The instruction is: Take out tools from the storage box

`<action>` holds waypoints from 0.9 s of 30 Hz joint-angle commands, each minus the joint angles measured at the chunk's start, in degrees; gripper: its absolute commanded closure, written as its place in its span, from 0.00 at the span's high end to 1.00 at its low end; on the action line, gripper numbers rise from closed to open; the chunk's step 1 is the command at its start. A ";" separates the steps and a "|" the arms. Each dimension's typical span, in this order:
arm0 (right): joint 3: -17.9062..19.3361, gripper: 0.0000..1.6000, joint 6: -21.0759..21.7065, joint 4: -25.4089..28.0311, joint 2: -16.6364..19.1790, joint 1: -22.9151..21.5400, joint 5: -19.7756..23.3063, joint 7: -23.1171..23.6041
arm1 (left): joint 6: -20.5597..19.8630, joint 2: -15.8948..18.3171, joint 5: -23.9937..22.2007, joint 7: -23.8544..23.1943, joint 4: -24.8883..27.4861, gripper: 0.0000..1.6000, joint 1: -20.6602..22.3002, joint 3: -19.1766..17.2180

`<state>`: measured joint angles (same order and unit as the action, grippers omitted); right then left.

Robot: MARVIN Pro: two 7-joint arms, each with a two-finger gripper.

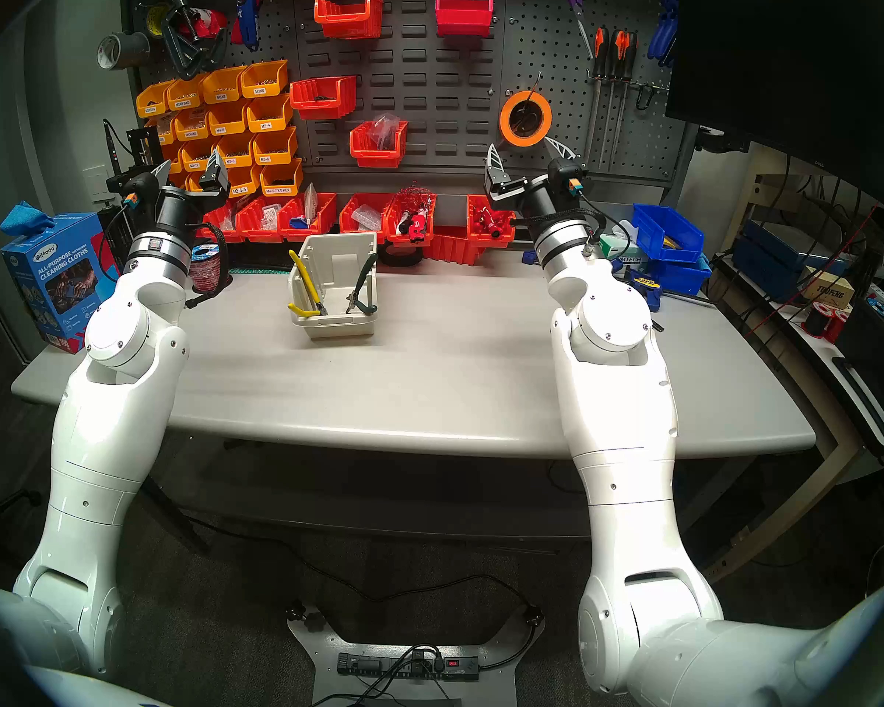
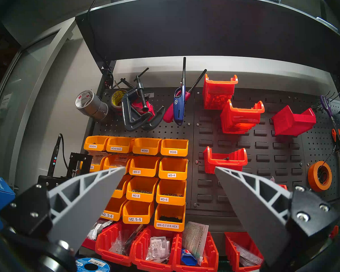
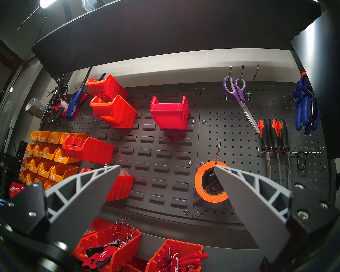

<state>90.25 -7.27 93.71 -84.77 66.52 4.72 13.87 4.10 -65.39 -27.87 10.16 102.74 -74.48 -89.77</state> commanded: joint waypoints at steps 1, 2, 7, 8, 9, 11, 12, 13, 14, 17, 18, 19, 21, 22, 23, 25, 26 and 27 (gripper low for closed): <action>-0.02 1.00 -0.05 0.60 0.01 -0.27 0.02 0.05 | -4.16 -1.40 -6.10 -0.41 3.16 1.00 -0.56 -1.49; -0.02 1.00 -0.05 0.60 0.01 -0.27 0.02 0.05 | -4.97 -1.34 -6.66 -0.42 3.48 1.00 -0.64 -1.53; -0.02 1.00 -0.04 0.60 0.01 -0.27 0.02 0.05 | -8.34 -1.18 -10.38 -2.27 4.42 1.00 -1.73 -1.33; -0.02 1.00 -0.04 0.60 0.01 -0.27 0.02 0.05 | -8.68 -1.29 -10.89 -2.44 4.46 1.00 -1.80 -1.33; -0.02 1.00 -0.04 0.60 0.01 -0.27 0.02 0.05 | -9.16 -1.24 -11.57 -3.01 4.43 1.00 -1.87 -1.27; -0.02 1.00 -0.04 0.60 0.01 -0.27 0.02 0.05 | -9.87 -0.95 -12.41 -4.18 4.25 1.00 -1.94 -0.93; -0.02 1.00 -0.04 0.60 0.01 -0.27 0.02 0.05 | -10.41 -0.86 -12.57 -4.31 4.36 1.00 -1.94 -0.73; -0.02 1.00 -0.04 0.60 0.01 -0.27 0.02 0.05 | -11.33 -0.81 -12.95 -4.39 4.60 1.00 -1.88 -0.54; -0.02 1.00 -0.04 0.60 0.01 -0.27 0.02 0.05 | -11.72 -0.79 -13.01 -4.48 4.67 1.00 -1.82 -0.33; -0.02 1.00 -0.04 0.60 0.01 -0.27 0.02 0.05 | -12.71 -0.73 -12.44 -4.55 4.41 1.00 -1.69 0.73; -0.02 1.00 -0.04 0.60 0.01 -0.27 0.02 0.05 | -12.54 -0.86 -12.19 -4.55 4.17 1.00 -1.66 1.05; -0.02 1.00 -0.04 0.61 0.01 -0.27 0.02 0.05 | -12.18 -0.91 -11.93 -4.81 3.79 1.00 -1.64 1.45; -0.02 1.00 -0.04 0.61 0.01 -0.27 0.02 0.05 | -12.35 -1.07 -12.35 -5.34 3.12 1.00 -1.51 2.02; -0.02 1.00 -0.04 0.61 0.01 -0.27 0.02 0.05 | -12.64 -1.04 -12.44 -5.52 2.80 1.00 -1.38 2.37; -0.02 1.00 -0.04 0.61 0.01 -0.27 0.02 0.05 | -13.56 -0.96 -12.73 -5.54 2.62 1.00 -1.18 2.76; -0.02 1.00 -0.04 0.61 0.01 -0.27 0.02 0.05 | -13.84 -0.77 -12.23 -5.69 2.36 1.00 -1.02 3.66; -0.02 1.00 -0.04 0.61 0.01 -0.27 0.02 0.05 | -14.37 -0.72 -11.79 -5.27 2.37 1.00 -1.02 4.38; -0.02 1.00 -0.04 0.61 0.01 -0.27 0.02 0.05 | -14.58 -0.72 -11.58 -5.01 2.40 1.00 -1.00 4.69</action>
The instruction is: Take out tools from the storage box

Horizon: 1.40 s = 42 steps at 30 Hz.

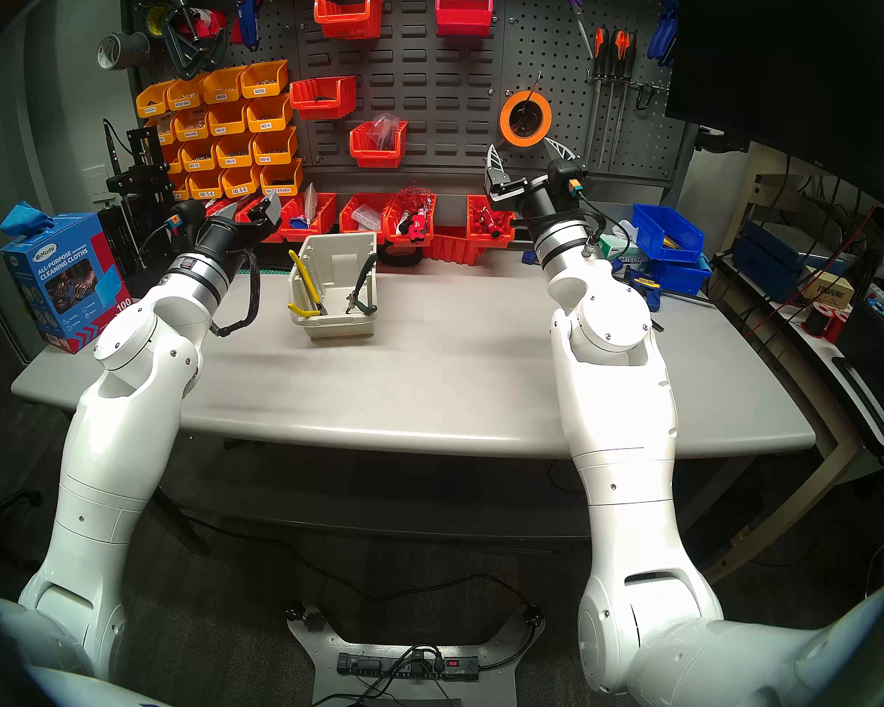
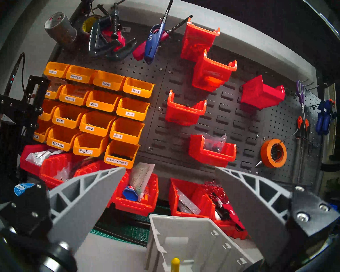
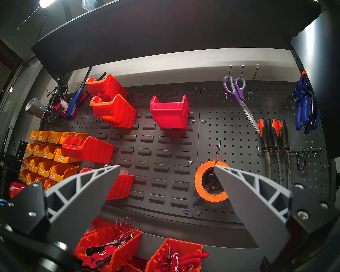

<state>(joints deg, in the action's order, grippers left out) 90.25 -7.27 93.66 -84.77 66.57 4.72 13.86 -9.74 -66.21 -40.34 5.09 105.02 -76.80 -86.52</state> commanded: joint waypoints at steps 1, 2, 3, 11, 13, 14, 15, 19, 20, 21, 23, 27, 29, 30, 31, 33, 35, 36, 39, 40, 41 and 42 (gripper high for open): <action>-0.03 1.00 -0.04 0.66 0.01 -0.31 0.02 0.05 | -1.06 0.11 0.99 0.34 0.11 1.00 1.32 1.73; -0.03 1.00 -0.04 0.66 0.01 -0.31 0.02 0.05 | -1.13 0.00 0.98 0.47 0.05 1.00 1.27 1.90; -0.03 1.00 -0.03 0.67 0.01 -0.31 0.02 0.05 | -1.23 0.01 0.84 0.25 -0.08 1.00 1.12 2.08; -0.03 1.00 -0.03 0.67 0.01 -0.31 0.02 0.05 | -2.37 0.49 1.86 0.45 -0.32 1.00 1.16 3.36; -0.03 1.00 -0.04 0.66 0.01 -0.31 0.02 0.04 | -4.72 0.91 2.68 1.88 -0.10 1.00 1.50 4.01; -0.03 1.00 -0.04 0.66 0.01 -0.31 0.02 0.04 | -5.36 1.07 3.18 2.44 -0.11 1.00 1.58 4.29; -0.03 1.00 -0.04 0.66 0.01 -0.31 0.02 0.04 | -5.26 1.08 3.43 2.52 -0.25 1.00 1.56 4.43; -0.03 1.00 -0.04 0.67 0.01 -0.31 0.02 0.04 | -5.36 1.10 3.98 3.23 -0.67 1.00 1.40 4.73; -0.03 1.00 -0.04 0.66 0.01 -0.31 0.02 0.04 | -5.30 1.12 4.05 3.29 -0.69 1.00 1.36 4.77; -0.03 1.00 -0.04 0.66 0.01 -0.31 0.02 0.04 | -5.28 1.13 4.09 3.36 -0.69 1.00 1.34 4.80; -0.03 1.00 -0.04 0.66 0.01 -0.31 0.02 0.04 | -5.26 1.12 4.16 3.52 -0.66 1.00 1.30 4.83; -0.03 1.00 -0.04 0.67 0.01 -0.31 0.02 0.04 | -6.21 1.07 3.81 3.90 -0.68 1.00 1.30 4.89; -0.03 1.00 -0.04 0.67 0.01 -0.31 0.02 0.04 | -7.54 0.63 2.62 4.25 -0.54 1.00 1.31 4.59; -0.03 1.00 -0.04 0.67 0.01 -0.31 0.02 0.04 | -7.54 0.63 2.62 4.25 -0.54 1.00 1.31 4.59; -0.03 1.00 -0.04 0.66 0.01 -0.31 0.02 0.04 | -8.38 0.23 1.71 4.42 -0.42 1.00 1.36 4.30; -0.03 1.00 -0.04 0.66 0.01 -0.31 0.02 0.04 | -9.35 -0.42 0.40 4.72 -0.36 1.00 1.42 3.84; -0.03 1.00 -0.05 0.66 0.01 -0.31 0.02 0.04 | -9.94 -0.71 -0.32 4.63 -0.45 1.00 1.68 3.77; -0.03 1.00 -0.05 0.65 0.01 -0.31 0.02 0.04 | -10.70 -1.07 -1.05 4.86 -0.44 1.00 1.88 3.65; -0.03 1.00 -0.05 0.65 0.01 -0.31 0.02 0.04 | -10.99 -1.36 -1.36 5.25 -0.54 1.00 2.46 3.97; -0.03 1.00 -0.05 0.65 0.01 -0.31 0.02 0.04 | -10.99 -1.36 -1.36 5.25 -0.54 1.00 2.46 3.97; -0.03 1.00 -0.05 0.65 0.01 -0.31 0.02 0.04 | -10.86 -1.32 -1.28 5.19 -0.59 1.00 2.53 4.08; -0.03 1.00 -0.05 0.65 0.01 -0.31 0.02 0.04 | -10.40 -0.93 -0.67 4.85 -0.65 1.00 2.62 4.45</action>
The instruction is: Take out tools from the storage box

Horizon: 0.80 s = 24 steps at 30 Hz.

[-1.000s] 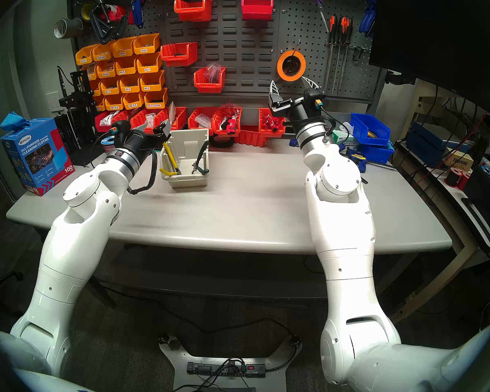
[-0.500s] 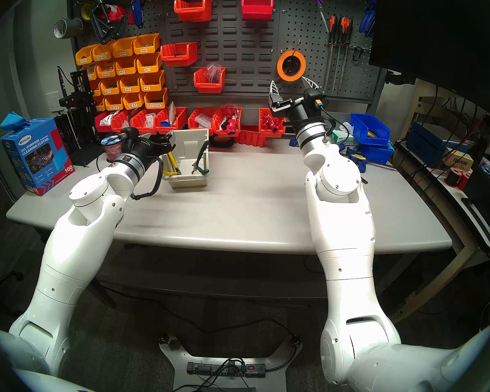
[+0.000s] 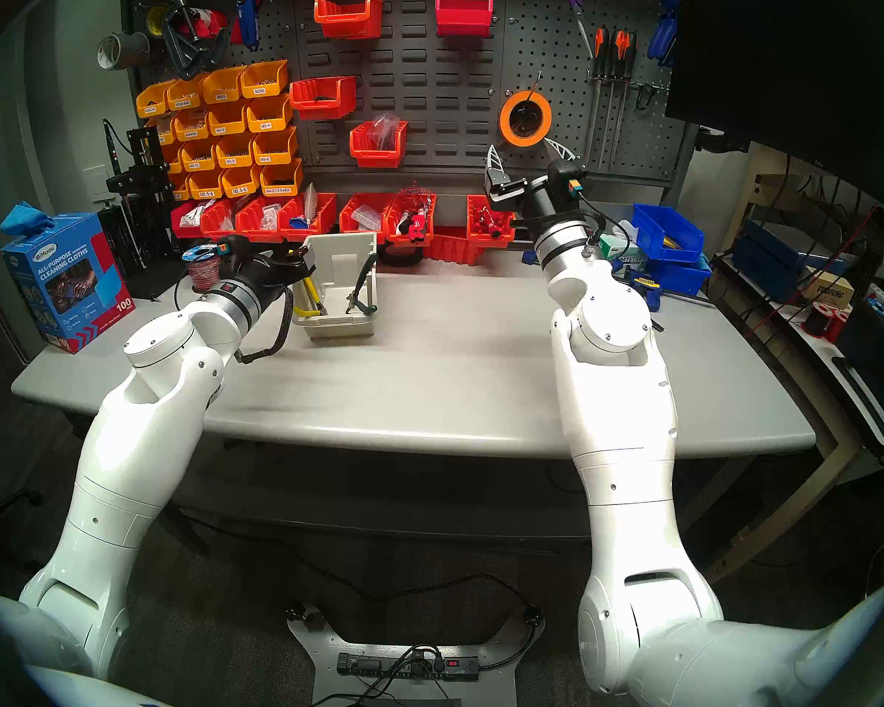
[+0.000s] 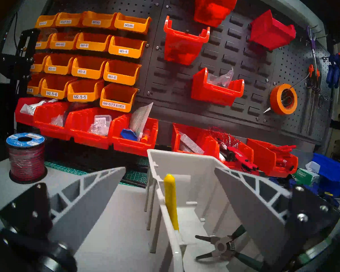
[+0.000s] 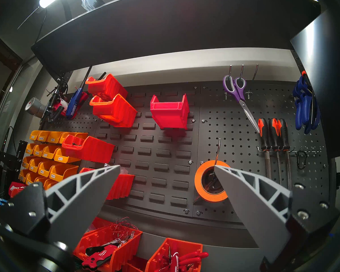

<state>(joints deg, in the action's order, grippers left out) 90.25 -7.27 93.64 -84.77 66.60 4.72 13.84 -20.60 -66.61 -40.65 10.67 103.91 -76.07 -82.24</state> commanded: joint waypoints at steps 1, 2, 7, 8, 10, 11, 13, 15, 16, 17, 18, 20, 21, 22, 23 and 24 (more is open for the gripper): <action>-0.03 1.00 -0.05 0.67 0.01 -0.35 0.02 0.06 | 0.57 -0.40 -0.10 -0.76 0.47 1.00 1.94 0.34; -0.03 1.00 -0.05 0.67 0.01 -0.35 0.02 0.06 | 1.04 -0.07 0.55 -1.01 0.47 1.00 1.97 0.67; -0.03 1.00 -0.05 0.67 0.01 -0.35 0.02 0.06 | 2.36 1.30 2.69 -2.23 0.42 1.00 2.16 1.98; -0.03 1.00 -0.05 0.67 0.01 -0.35 0.02 0.06 | 2.36 1.30 2.69 -2.23 0.42 1.00 2.16 1.98; -0.03 1.00 -0.05 0.68 0.01 -0.35 0.02 0.06 | 2.24 1.32 2.99 -1.99 0.45 1.00 2.22 2.16; -0.03 1.00 -0.05 0.68 0.01 -0.35 0.02 0.06 | 2.30 1.41 3.24 -1.98 0.44 1.00 2.26 2.32; -0.03 1.00 -0.04 0.68 0.01 -0.35 0.02 0.06 | 2.35 1.41 3.47 -1.90 0.34 1.00 2.31 2.51; -0.03 1.00 -0.04 0.68 0.01 -0.35 0.02 0.06 | 2.13 1.50 3.77 -1.72 0.30 1.00 2.42 2.72; -0.03 1.00 -0.04 0.68 0.01 -0.35 0.02 0.06 | 2.03 1.50 3.83 -1.61 0.28 1.00 2.46 2.76; -0.03 1.00 -0.04 0.68 0.01 -0.35 0.02 0.06 | 2.02 1.51 3.88 -1.60 0.19 1.00 2.48 2.80; -0.03 1.00 -0.04 0.68 0.01 -0.35 0.02 0.06 | 1.83 1.53 4.00 -1.40 0.06 1.00 2.51 2.85; -0.03 1.00 -0.04 0.68 0.01 -0.35 0.02 0.06 | 1.27 1.43 3.87 -1.11 -0.15 1.00 2.60 2.80; -0.03 1.00 -0.04 0.68 0.01 -0.35 0.02 0.06 | 1.20 1.41 3.87 -1.07 -0.22 1.00 2.62 2.79; -0.03 1.00 -0.04 0.68 0.01 -0.35 0.02 0.06 | 1.20 1.41 3.87 -1.07 -0.22 1.00 2.62 2.79; -0.03 1.00 -0.04 0.68 0.01 -0.35 0.02 0.06 | 0.88 1.41 3.88 -0.91 -0.23 1.00 2.69 2.79; -0.03 1.00 -0.04 0.68 0.01 -0.35 0.02 0.06 | 0.81 1.42 3.89 -0.89 -0.27 1.00 2.73 2.79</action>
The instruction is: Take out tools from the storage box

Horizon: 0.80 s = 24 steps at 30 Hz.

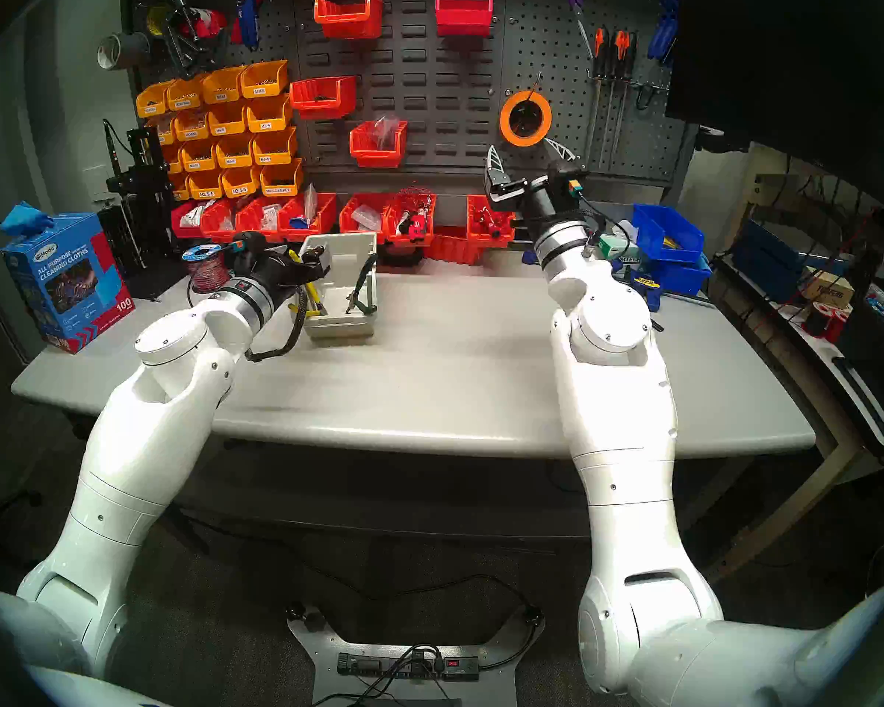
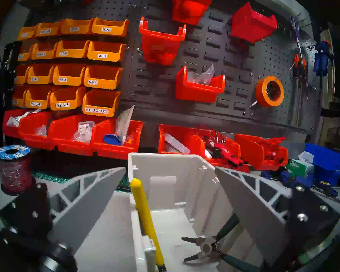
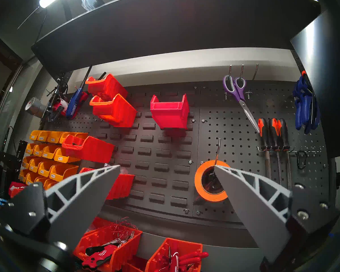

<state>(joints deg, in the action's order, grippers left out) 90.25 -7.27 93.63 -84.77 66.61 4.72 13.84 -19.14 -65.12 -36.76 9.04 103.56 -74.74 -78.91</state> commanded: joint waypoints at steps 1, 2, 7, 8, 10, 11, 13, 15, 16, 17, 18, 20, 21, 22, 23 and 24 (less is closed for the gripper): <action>-0.03 1.00 -0.04 0.69 0.01 -0.35 0.02 0.06 | -0.92 -0.08 -0.01 0.89 0.07 1.00 1.47 -0.55; -0.03 1.00 -0.04 0.69 0.01 -0.35 0.02 0.06 | -1.52 -0.19 -0.29 1.14 0.04 1.00 1.61 -0.65; -0.03 1.00 -0.04 0.69 0.01 -0.35 0.02 0.06 | -2.43 -0.48 -1.46 0.76 -0.80 1.00 2.00 -0.98; -0.03 1.00 -0.04 0.69 0.01 -0.35 0.02 0.06 | -2.69 -0.54 -1.87 0.61 -0.87 1.00 2.03 -1.09; -0.03 1.00 -0.04 0.69 0.01 -0.35 0.02 0.06 | -3.05 -0.60 -2.31 0.55 -0.79 1.00 1.95 -1.18; -0.03 1.00 -0.04 0.69 0.01 -0.35 0.02 0.06 | -3.10 -0.64 -2.59 0.41 -0.83 1.00 1.91 -1.25; -0.03 1.00 -0.04 0.69 0.01 -0.35 0.02 0.06 | -3.03 -0.67 -2.58 0.37 -0.85 1.00 1.86 -1.26; -0.03 1.00 -0.04 0.69 0.01 -0.35 0.02 0.06 | -2.93 -0.75 -2.45 0.35 -0.86 1.00 1.84 -1.26; -0.03 1.00 -0.04 0.69 0.01 -0.35 0.02 0.06 | -2.82 -0.74 -2.34 0.31 -0.90 1.00 1.84 -1.24; -0.03 1.00 -0.04 0.69 0.01 -0.35 0.02 0.06 | -2.82 -0.74 -2.34 0.31 -0.90 1.00 1.84 -1.24; -0.03 1.00 -0.04 0.69 0.01 -0.35 0.02 0.06 | -2.76 -0.75 -2.28 0.29 -0.93 0.99 1.84 -1.23; -0.03 1.00 -0.04 0.69 0.01 -0.35 0.02 0.06 | -2.43 -0.67 -1.96 0.18 -1.09 0.98 1.89 -1.12; -0.03 1.00 -0.04 0.68 0.01 -0.35 0.02 0.06 | -2.08 -0.48 -1.59 -0.01 -1.15 0.98 1.94 -0.96; -0.03 1.00 -0.04 0.68 0.01 -0.35 0.02 0.06 | -2.06 -0.48 -1.56 -0.05 -1.19 0.91 2.00 -0.94; -0.03 1.00 -0.04 0.68 0.01 -0.35 0.02 0.06 | -1.79 -0.38 -1.35 -0.20 -1.34 0.83 2.12 -0.84; -0.03 1.00 -0.04 0.68 0.01 -0.35 0.02 0.06 | -1.79 -0.38 -1.35 -0.20 -1.34 0.83 2.12 -0.84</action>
<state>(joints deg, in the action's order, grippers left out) 90.25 -7.27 93.63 -84.77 66.62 4.72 13.84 -22.36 -65.94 -39.14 9.28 102.12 -73.95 -79.73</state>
